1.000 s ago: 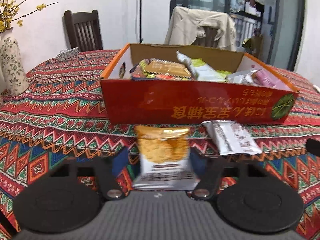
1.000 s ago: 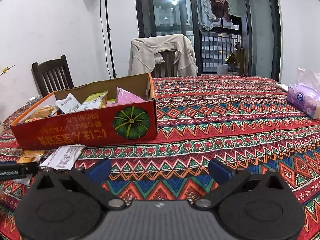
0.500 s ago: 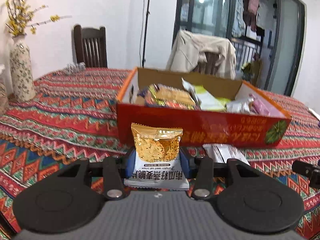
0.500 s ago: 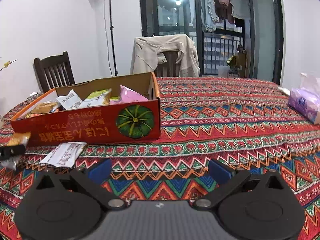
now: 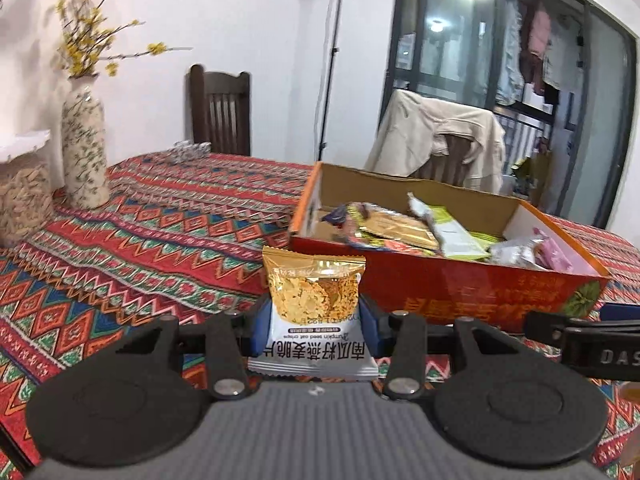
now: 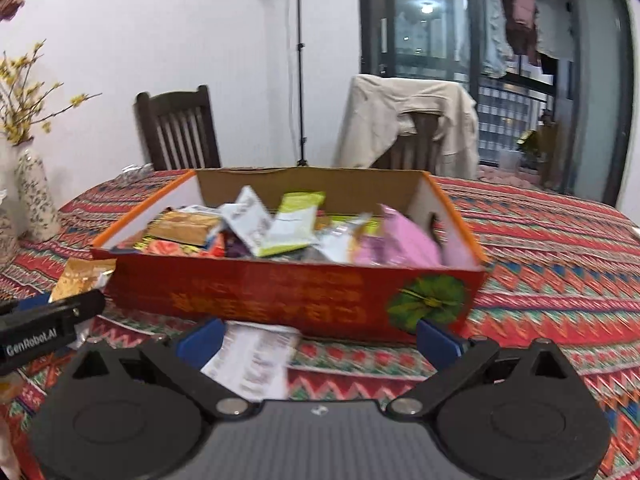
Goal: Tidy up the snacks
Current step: 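Grasp the last white packet with the right gripper while the left gripper holds the gold packet, then carry both packets over the box and open both grippers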
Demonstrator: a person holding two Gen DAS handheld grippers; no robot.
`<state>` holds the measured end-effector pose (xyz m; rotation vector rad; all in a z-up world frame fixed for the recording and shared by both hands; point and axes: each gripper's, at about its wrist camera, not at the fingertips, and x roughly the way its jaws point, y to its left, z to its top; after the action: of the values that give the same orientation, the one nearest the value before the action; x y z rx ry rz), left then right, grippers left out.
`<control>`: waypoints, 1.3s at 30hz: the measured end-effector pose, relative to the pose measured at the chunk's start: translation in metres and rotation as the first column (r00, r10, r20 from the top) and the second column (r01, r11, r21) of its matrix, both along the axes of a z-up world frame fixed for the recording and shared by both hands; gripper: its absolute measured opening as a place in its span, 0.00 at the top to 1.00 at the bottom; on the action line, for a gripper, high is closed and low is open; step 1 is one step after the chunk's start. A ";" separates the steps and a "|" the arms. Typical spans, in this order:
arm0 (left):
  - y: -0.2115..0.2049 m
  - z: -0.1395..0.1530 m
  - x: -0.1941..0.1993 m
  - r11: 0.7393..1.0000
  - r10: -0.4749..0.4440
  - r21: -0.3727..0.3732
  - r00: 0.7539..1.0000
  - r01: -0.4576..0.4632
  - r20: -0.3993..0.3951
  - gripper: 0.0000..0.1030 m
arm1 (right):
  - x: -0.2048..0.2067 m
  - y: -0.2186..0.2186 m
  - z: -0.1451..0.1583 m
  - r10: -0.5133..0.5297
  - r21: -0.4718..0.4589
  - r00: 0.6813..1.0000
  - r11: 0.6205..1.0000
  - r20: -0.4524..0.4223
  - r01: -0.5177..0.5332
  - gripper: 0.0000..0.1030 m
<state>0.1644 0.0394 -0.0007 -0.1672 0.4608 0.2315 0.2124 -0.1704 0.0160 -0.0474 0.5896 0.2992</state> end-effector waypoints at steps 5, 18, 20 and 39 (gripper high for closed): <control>0.008 -0.004 0.005 0.999 0.025 -0.023 0.999 -0.026 -0.040 0.56 | 0.019 0.025 -0.010 0.019 -0.033 0.997 0.999 -0.076 -0.022 0.05; 0.011 -0.007 0.007 0.999 0.029 -0.034 0.998 -0.031 -0.057 0.56 | 0.024 0.031 -0.033 0.017 -0.051 0.990 0.998 -0.137 -0.024 0.28; 0.011 -0.008 0.008 0.999 0.028 -0.036 0.998 -0.030 -0.058 0.56 | 0.019 0.032 -0.031 0.041 -0.041 0.991 0.998 -0.130 -0.046 0.50; 0.010 -0.005 0.004 0.999 0.037 -0.038 0.999 -0.039 -0.033 0.56 | -0.015 -0.015 -0.013 -0.019 0.065 0.999 0.998 -0.045 0.022 0.61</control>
<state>0.1679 0.0496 -0.0052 -0.2107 0.4943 0.2630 0.1971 -0.1852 0.0026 0.0282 0.6237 0.2995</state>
